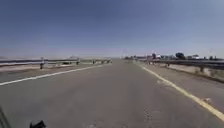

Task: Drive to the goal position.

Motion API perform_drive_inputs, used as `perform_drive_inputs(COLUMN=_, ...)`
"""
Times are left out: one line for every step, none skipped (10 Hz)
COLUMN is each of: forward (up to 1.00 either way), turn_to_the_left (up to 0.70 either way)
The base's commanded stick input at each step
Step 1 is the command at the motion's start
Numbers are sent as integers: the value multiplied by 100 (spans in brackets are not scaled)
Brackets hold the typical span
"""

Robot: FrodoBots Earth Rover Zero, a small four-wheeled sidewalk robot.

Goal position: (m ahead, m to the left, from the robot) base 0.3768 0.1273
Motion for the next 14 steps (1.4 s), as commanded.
perform_drive_inputs(forward=100, turn_to_the_left=0)
perform_drive_inputs(forward=100, turn_to_the_left=0)
perform_drive_inputs(forward=100, turn_to_the_left=0)
perform_drive_inputs(forward=100, turn_to_the_left=0)
perform_drive_inputs(forward=100, turn_to_the_left=0)
perform_drive_inputs(forward=100, turn_to_the_left=0)
perform_drive_inputs(forward=100, turn_to_the_left=0)
perform_drive_inputs(forward=100, turn_to_the_left=0)
perform_drive_inputs(forward=100, turn_to_the_left=0)
perform_drive_inputs(forward=100, turn_to_the_left=0)
perform_drive_inputs(forward=100, turn_to_the_left=0)
perform_drive_inputs(forward=100, turn_to_the_left=0)
perform_drive_inputs(forward=100, turn_to_the_left=0)
perform_drive_inputs(forward=100, turn_to_the_left=0)
